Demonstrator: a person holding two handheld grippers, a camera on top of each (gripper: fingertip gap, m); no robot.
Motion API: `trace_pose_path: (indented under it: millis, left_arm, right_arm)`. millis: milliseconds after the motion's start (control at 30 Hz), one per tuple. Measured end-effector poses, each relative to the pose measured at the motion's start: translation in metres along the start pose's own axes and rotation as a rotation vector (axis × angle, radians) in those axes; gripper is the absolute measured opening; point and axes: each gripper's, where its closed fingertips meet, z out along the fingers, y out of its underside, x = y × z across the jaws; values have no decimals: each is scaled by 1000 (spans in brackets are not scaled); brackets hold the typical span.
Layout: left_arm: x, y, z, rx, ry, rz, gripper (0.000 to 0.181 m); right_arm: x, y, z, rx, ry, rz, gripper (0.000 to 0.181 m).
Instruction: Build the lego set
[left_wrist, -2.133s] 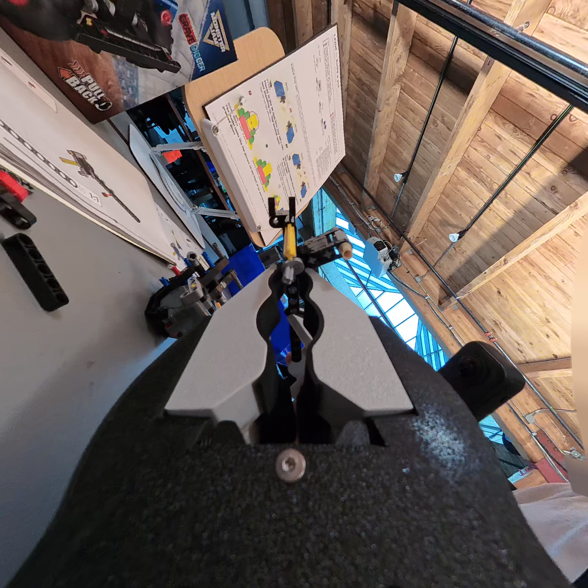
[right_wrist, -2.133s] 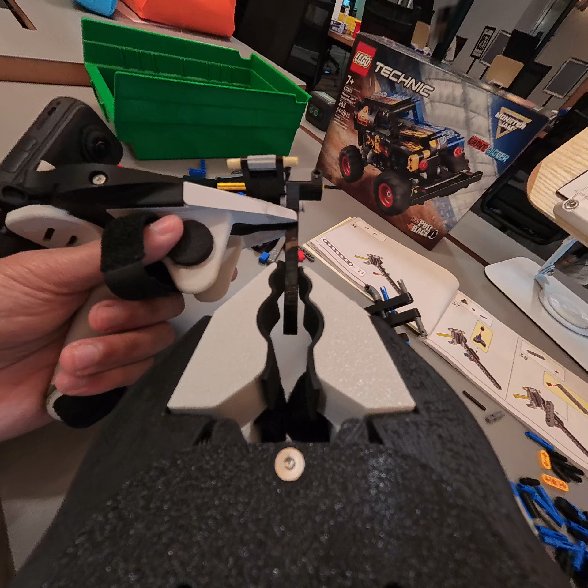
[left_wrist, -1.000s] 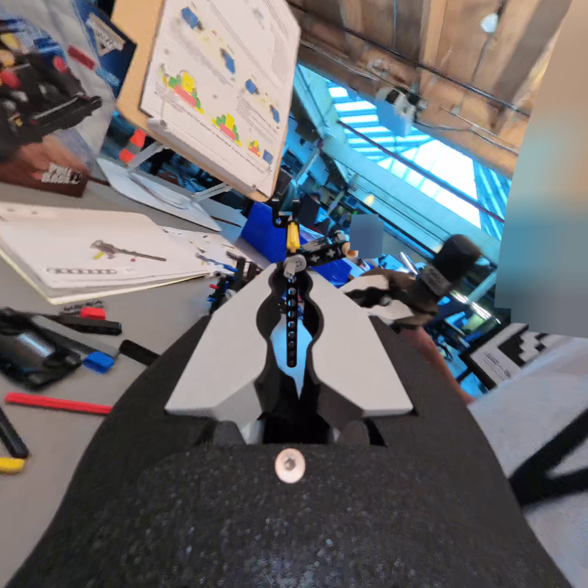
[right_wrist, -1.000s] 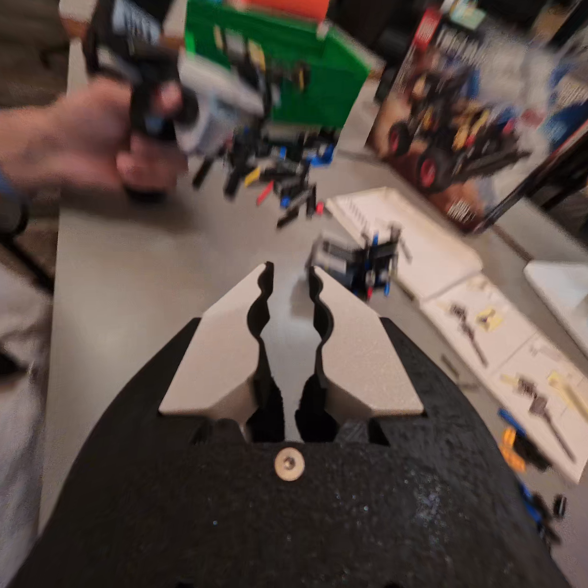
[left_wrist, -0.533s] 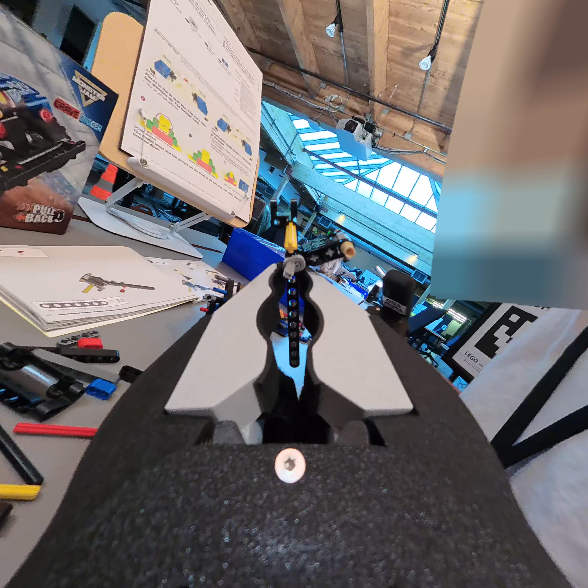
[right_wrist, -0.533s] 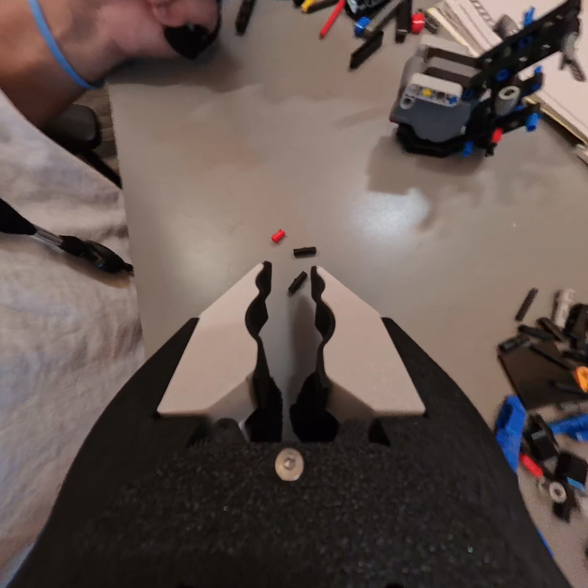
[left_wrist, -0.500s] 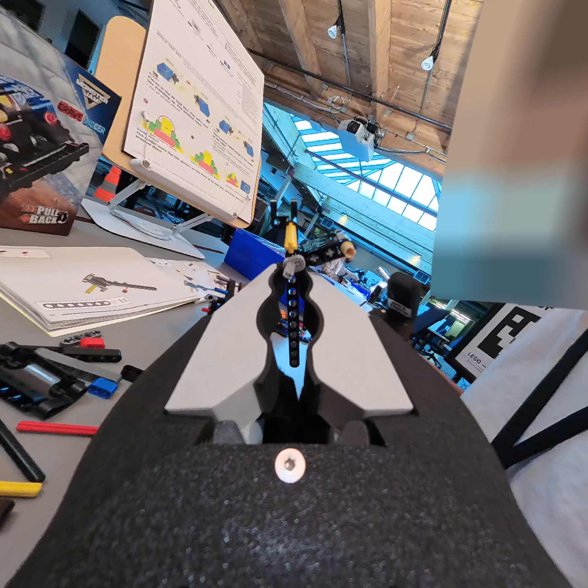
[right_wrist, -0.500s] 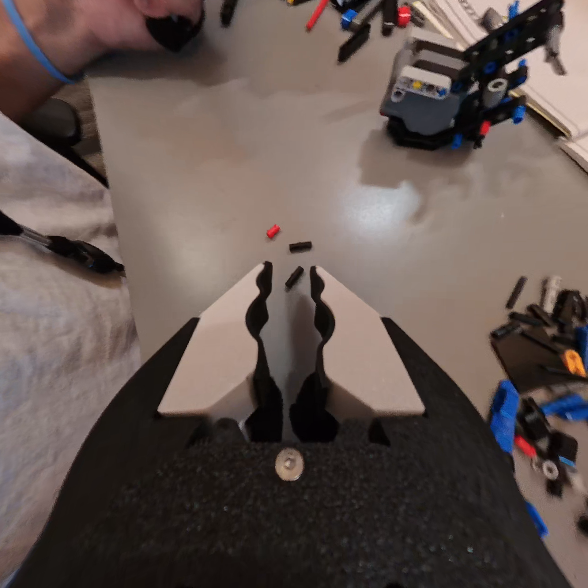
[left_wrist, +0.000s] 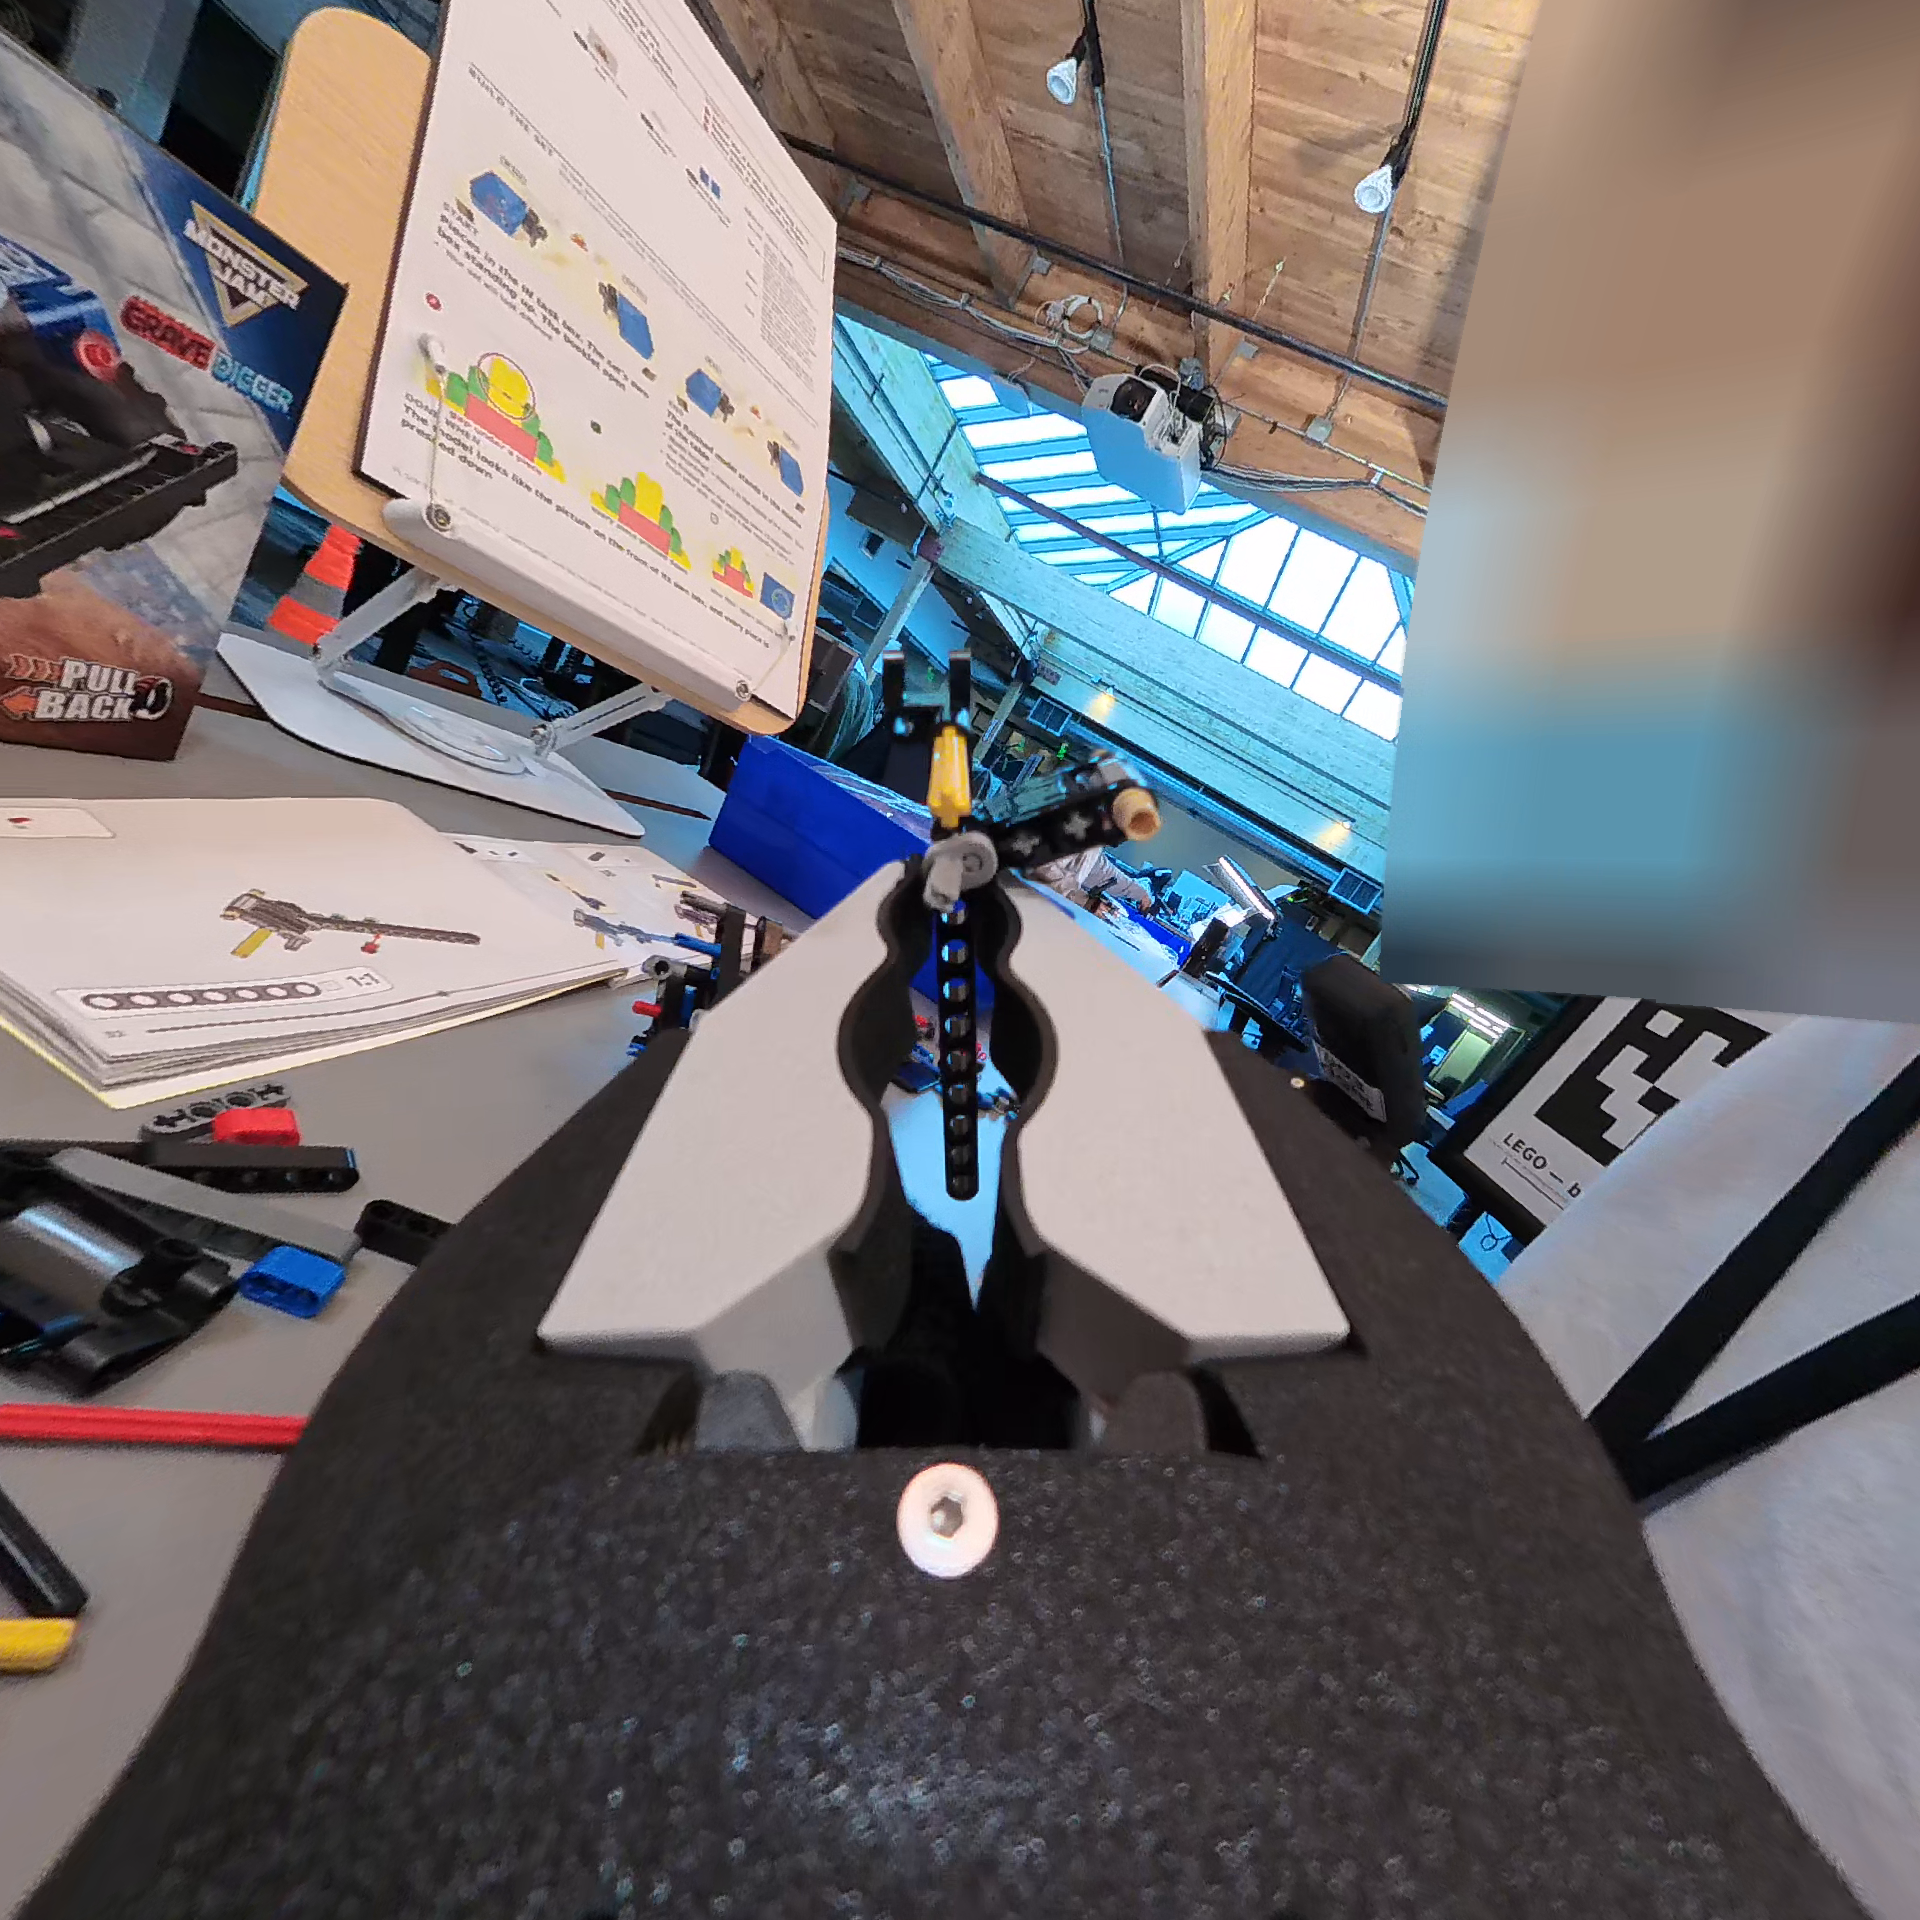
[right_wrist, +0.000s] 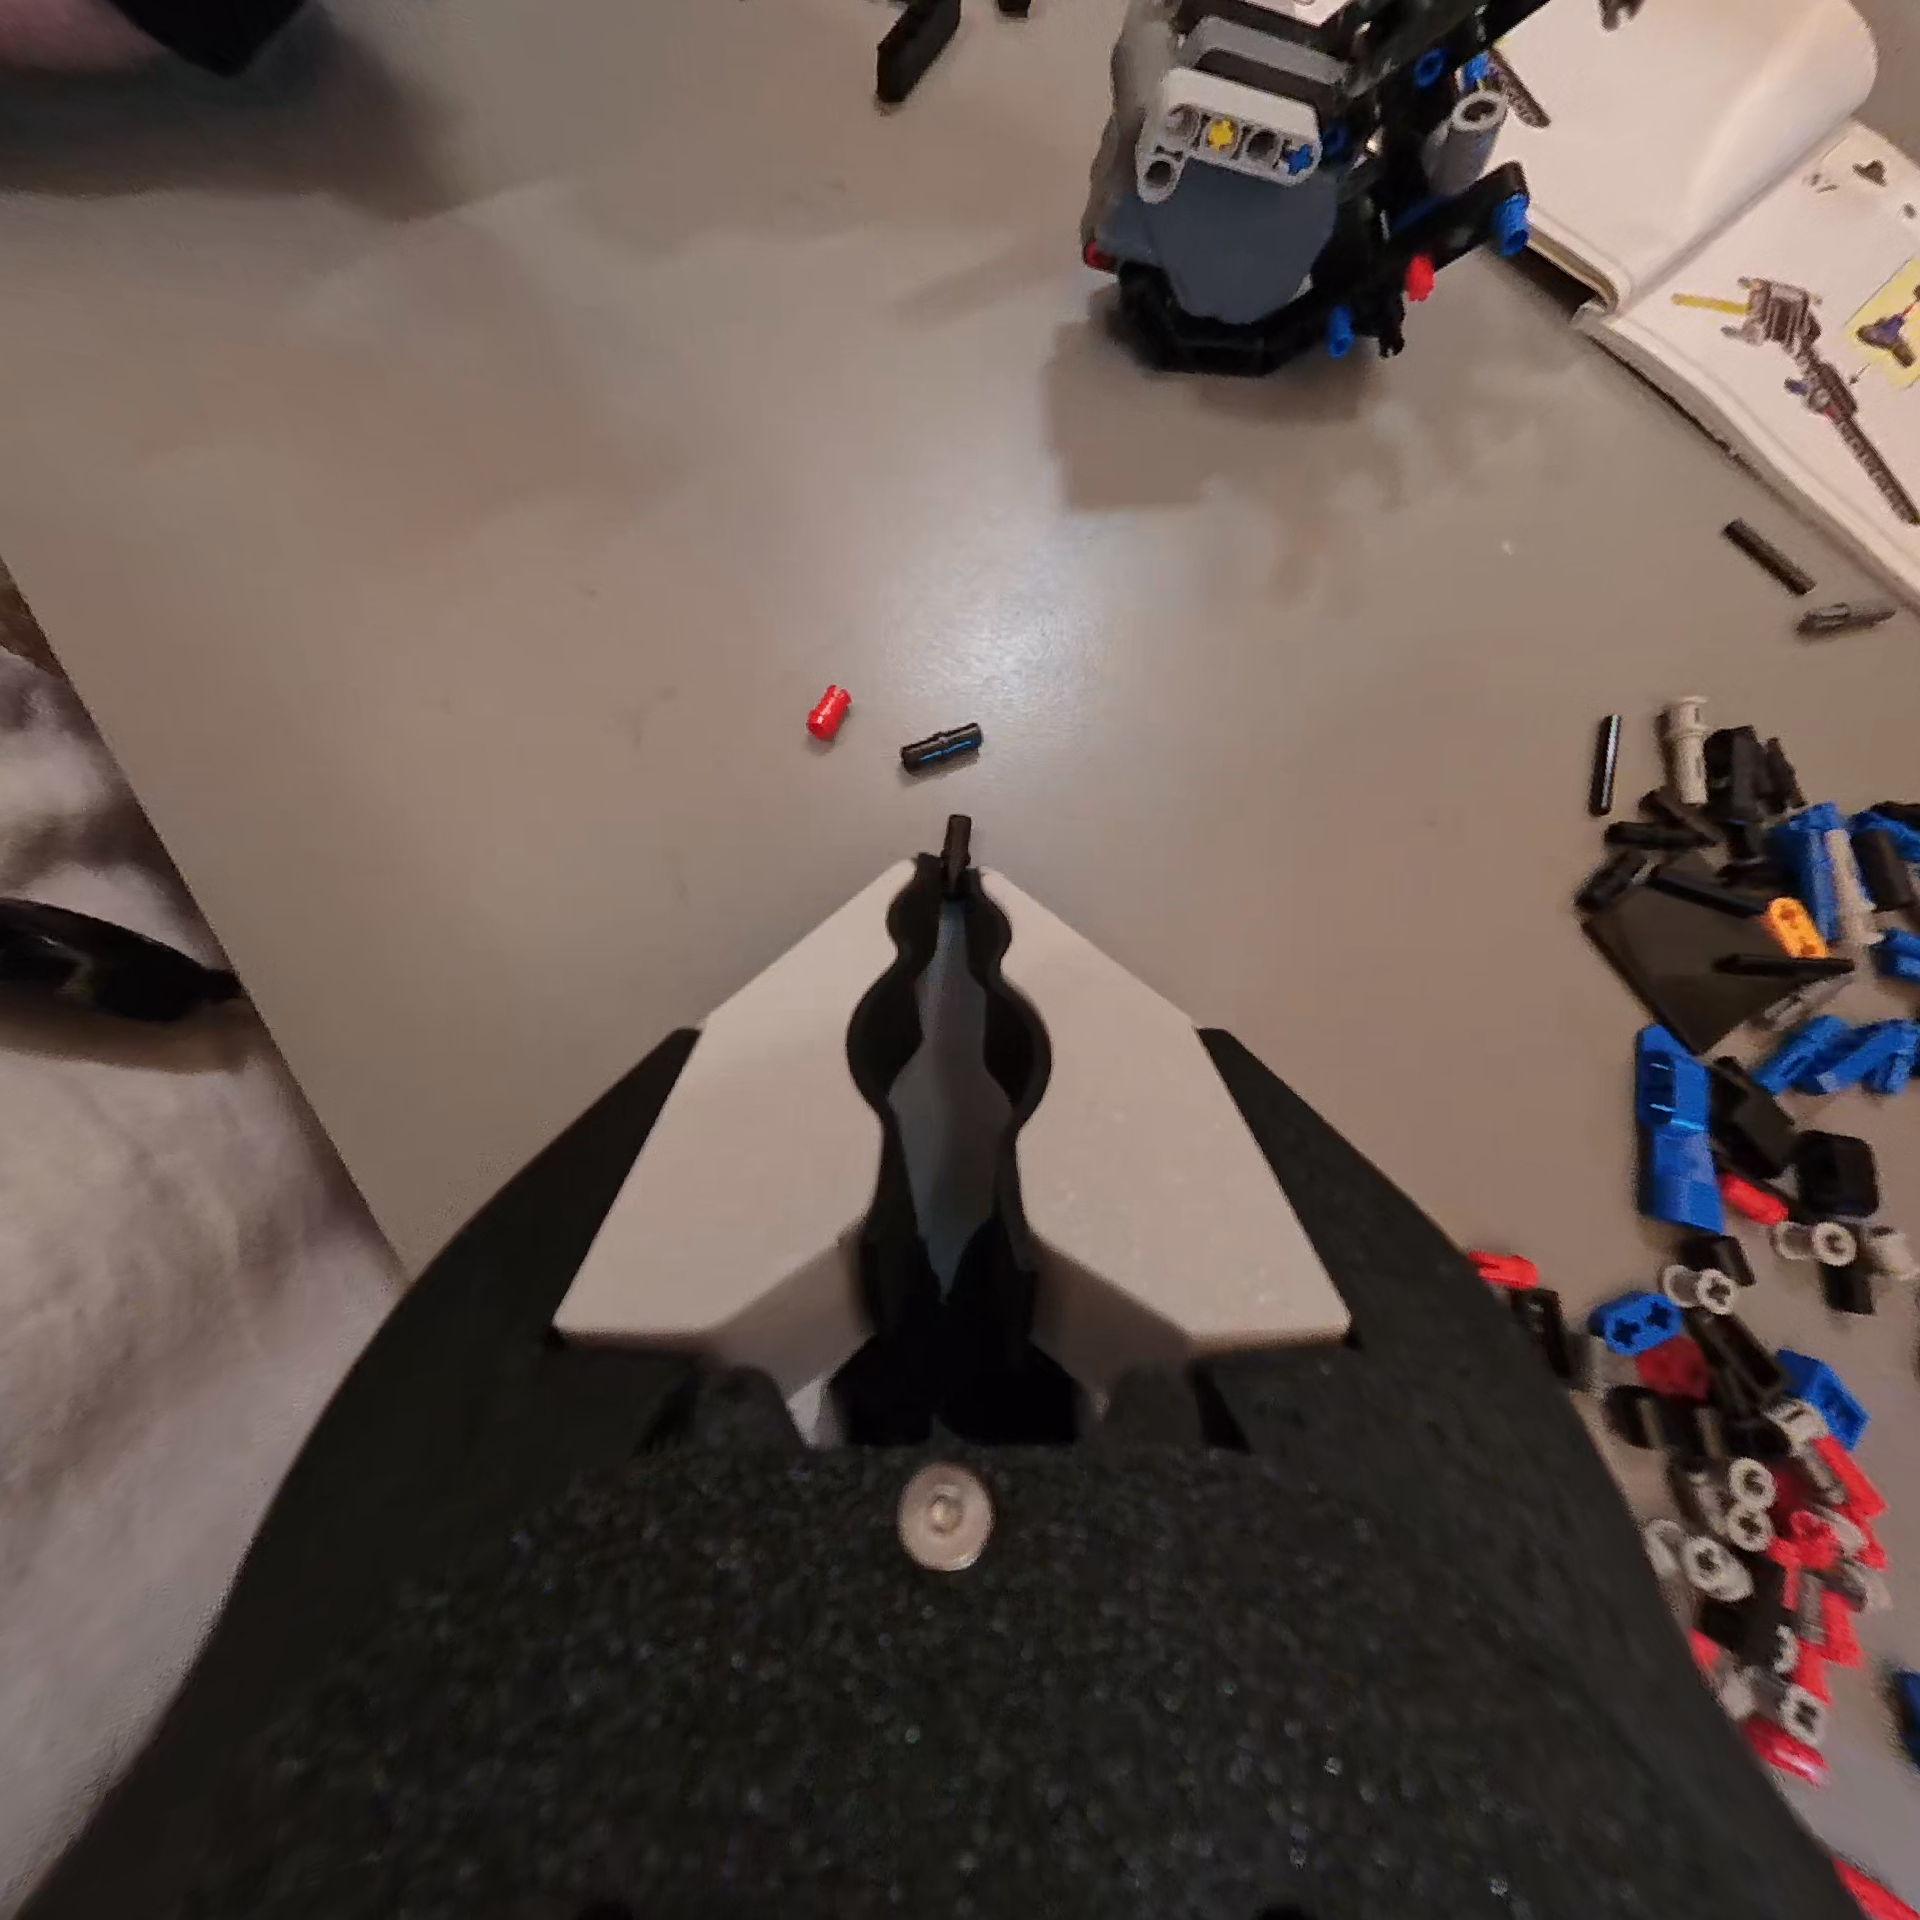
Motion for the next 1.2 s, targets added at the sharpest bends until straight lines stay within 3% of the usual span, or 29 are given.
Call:
trace_pose_path:
  millis: [100,200,333,500,667,1033,1200]
  left_arm:
    - [-1,0,-1,-3,-9,11,5]
    - [1,1,-1,-4,-8,14,6]
    - [0,8,-3,-29,-4,-24,5]
    - [-5,3,-12,-6,-45,-19,5]
    - [-5,6,-11,-17,-46,-19,6]
    - [-6,6,-11,-18,-45,-29,5]
    - [-5,6,-11,-19,-45,-27,5]
  right_arm:
    - [7,5,-6,-100,-28,-66,3]
    - [31,3,-31,-258,-142,-113,3]
    - [73,25,-64,-693,-243,-149,3]
    - [77,59,-75,-1093,-327,-346,3]
    - [76,63,-68,-1221,-324,-453,3]
    - [76,56,-58,-1289,-318,-553,3]
    - [85,49,-65,-1423,-326,-633,3]
